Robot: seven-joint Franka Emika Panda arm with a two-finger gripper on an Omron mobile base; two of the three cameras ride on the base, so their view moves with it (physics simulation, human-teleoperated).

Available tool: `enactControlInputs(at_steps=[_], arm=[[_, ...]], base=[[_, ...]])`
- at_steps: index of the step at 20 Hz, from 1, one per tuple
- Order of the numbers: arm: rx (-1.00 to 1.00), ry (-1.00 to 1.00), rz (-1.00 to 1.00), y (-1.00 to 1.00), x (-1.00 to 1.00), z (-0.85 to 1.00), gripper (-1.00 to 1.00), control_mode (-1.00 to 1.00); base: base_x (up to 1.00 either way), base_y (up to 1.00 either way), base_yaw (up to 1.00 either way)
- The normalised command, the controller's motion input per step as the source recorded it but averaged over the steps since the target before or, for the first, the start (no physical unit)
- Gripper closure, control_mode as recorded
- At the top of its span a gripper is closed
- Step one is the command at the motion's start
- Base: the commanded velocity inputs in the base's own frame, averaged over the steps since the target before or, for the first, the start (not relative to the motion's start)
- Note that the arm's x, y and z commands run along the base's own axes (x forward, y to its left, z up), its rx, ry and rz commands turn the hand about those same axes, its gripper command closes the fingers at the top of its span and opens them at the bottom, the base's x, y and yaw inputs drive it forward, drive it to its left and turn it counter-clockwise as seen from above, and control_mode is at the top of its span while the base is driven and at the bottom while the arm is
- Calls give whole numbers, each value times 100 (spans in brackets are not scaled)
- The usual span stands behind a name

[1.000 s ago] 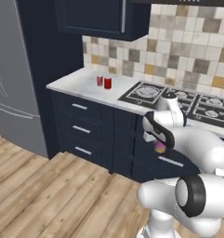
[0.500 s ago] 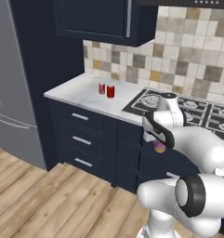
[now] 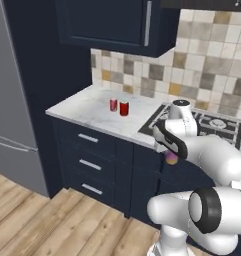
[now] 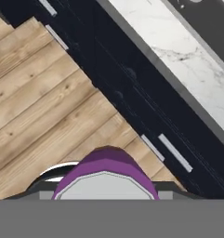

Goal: Four empty soda cans are scattered around the kitchen. Gather all the cans and cluster them next to the stove for recycling.

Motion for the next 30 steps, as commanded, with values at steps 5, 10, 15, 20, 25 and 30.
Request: enactControlInputs(at_steps=[5,10,15,20,25,30], arm=[[0,0,0,0,0,0,100,100],[0,0,0,0,0,0,100,100],[0,0,0,0,0,0,100,100],[0,0,0,0,0,0,100,100],[0,0,0,0,0,0,100,100],[0,0,0,0,0,0,100,100]], base=[[63,22,-19],[51,30,-31],[45,32,-37],[42,39,-37],[36,52,-26],[34,60,-12]])
